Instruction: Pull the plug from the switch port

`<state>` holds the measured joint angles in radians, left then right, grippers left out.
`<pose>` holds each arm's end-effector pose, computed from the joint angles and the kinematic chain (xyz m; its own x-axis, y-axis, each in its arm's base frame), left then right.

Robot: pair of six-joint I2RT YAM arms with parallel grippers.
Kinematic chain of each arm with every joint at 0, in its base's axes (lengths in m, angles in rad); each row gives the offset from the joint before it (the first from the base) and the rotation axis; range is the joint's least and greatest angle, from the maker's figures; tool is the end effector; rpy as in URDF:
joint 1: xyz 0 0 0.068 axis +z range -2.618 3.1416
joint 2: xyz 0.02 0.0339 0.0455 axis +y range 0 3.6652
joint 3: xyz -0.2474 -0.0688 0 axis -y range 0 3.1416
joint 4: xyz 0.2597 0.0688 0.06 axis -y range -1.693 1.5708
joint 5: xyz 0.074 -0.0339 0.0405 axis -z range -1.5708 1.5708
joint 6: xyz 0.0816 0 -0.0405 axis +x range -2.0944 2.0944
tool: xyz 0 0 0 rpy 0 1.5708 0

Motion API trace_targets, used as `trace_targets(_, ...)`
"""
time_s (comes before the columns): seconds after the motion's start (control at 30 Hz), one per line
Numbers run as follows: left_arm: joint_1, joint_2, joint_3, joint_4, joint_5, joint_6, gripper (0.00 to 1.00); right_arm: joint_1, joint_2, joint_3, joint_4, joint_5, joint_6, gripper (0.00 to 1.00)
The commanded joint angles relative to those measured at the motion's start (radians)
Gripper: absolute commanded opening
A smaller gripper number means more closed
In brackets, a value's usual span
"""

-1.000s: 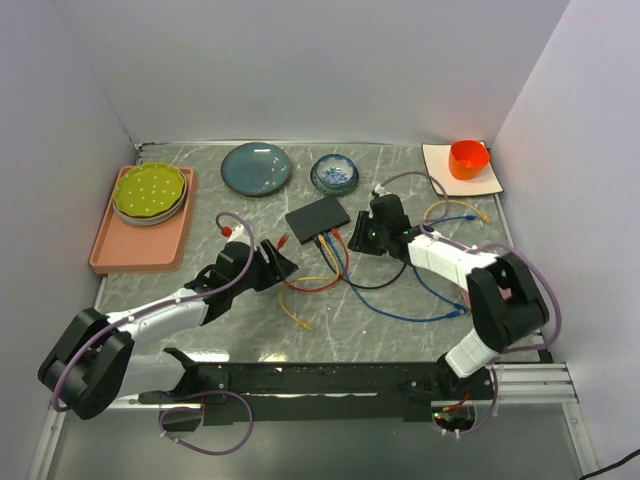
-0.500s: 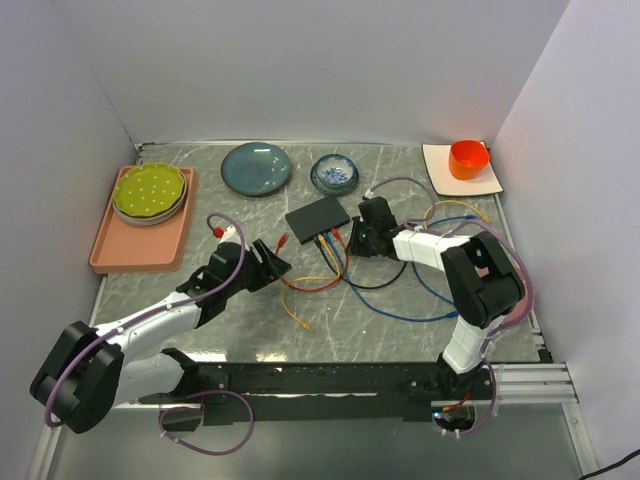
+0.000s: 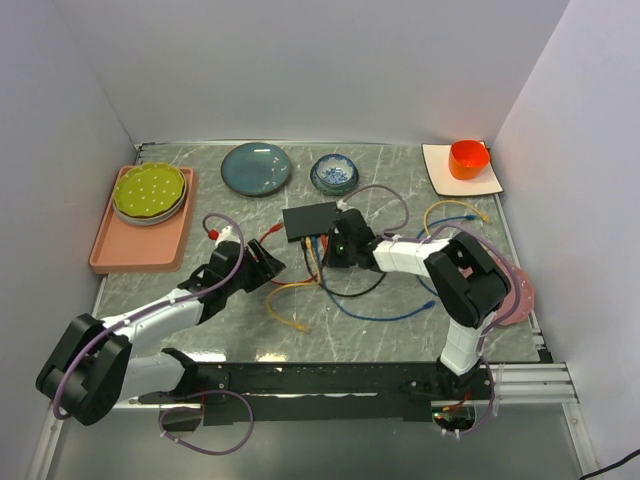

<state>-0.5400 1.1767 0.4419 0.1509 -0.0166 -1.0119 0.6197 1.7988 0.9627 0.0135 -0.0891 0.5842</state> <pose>0.2475 -0.1468 0.1266 -0.6765 -0.5828 -0.4502 -0.1346 0.6988 -0.7025 0.3215 0.2383 0.0882 -0.8439 0.0727 -0.5315 -0.1946 0.8818 0.4296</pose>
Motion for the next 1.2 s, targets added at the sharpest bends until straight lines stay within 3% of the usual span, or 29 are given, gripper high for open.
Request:
trace_targets(0.0, 0.015, 0.001, 0.052, 0.003, -0.037, -0.005, 0.66, 0.074, 0.034, 0.002, 0.0, -0.009, 0.017, 0.11)
trace_targets(0.13, 0.034, -0.011, 0.104, -0.031, -0.072, 0.007, 0.66, 0.071, -0.03, -0.021, -0.009, 0.058, 0.02, 0.15)
trace_targets(0.27, 0.058, 0.012, 0.188, -0.01, -0.097, -0.002, 0.66, 0.025, -0.118, -0.029, -0.043, 0.086, 0.005, 0.3)
trace_targets(0.4, 0.063, 0.166, 0.348, -0.005, -0.112, 0.024, 0.65, -0.043, -0.113, -0.012, -0.014, 0.002, 0.008, 0.34)
trace_targets(0.5, 0.08, 0.317, 0.487, 0.013, -0.054, 0.049, 0.57, -0.1, -0.061, -0.019, 0.115, -0.15, 0.07, 0.35)
trace_targets(0.67, 0.155, 0.544, 0.641, 0.099, 0.187, 0.021, 0.36, -0.135, 0.034, -0.001, 0.235, -0.326, 0.134, 0.37)
trace_targets(0.9, 0.212, 0.765, 0.748, 0.168, 0.351, 0.013, 0.37, -0.15, 0.131, 0.056, 0.324, -0.417, 0.184, 0.42)
trace_targets(1.17, 0.232, 0.796, 0.741, 0.202, 0.385, 0.024, 0.39, -0.167, 0.162, 0.09, 0.33, -0.403, 0.207, 0.44)
